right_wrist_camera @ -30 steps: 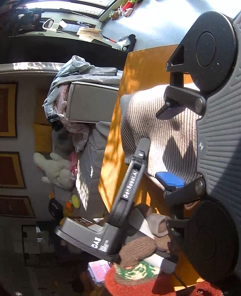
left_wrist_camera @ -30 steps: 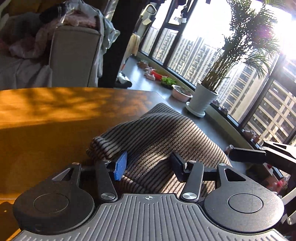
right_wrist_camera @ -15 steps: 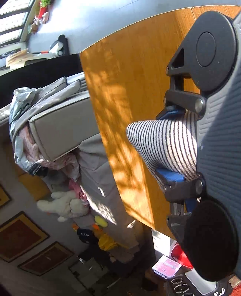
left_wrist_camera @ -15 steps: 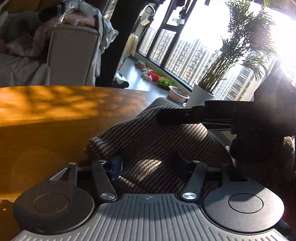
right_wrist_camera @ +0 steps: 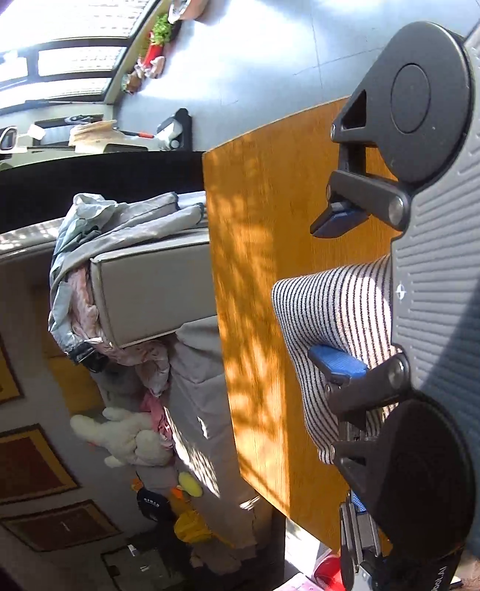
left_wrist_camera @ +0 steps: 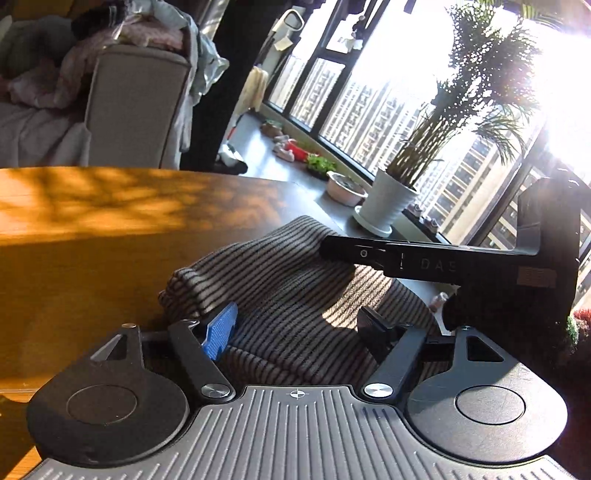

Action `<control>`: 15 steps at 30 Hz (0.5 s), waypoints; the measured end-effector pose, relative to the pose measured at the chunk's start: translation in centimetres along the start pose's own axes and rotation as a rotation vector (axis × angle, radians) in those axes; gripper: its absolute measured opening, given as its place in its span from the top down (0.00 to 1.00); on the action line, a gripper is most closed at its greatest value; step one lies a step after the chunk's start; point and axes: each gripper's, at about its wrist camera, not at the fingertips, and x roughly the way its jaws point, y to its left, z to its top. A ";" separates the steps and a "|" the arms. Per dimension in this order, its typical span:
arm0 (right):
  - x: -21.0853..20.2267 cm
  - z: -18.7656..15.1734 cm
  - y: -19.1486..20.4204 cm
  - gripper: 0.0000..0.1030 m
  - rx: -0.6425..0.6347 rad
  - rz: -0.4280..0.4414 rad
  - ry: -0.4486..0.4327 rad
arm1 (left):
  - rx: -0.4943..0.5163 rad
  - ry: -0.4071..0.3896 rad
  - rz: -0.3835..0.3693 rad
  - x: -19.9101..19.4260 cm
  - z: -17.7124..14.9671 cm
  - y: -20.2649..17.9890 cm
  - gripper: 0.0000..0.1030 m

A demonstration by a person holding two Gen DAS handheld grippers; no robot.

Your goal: Fold clothes

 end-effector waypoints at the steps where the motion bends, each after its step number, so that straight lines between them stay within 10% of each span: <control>1: -1.1 0.0 0.8 0.34 -0.048 -0.015 -0.032 | -0.018 -0.002 -0.024 -0.1 0.1 0.3 0.08; 6: -6.9 -2.9 3.3 0.22 -0.167 -0.025 -0.141 | -0.020 -0.007 -0.033 -0.5 0.1 0.0 0.05; 15: -6.0 -8.9 4.0 0.07 -0.175 -0.046 -0.052 | -0.023 -0.023 0.026 -1.3 0.5 -2.3 0.05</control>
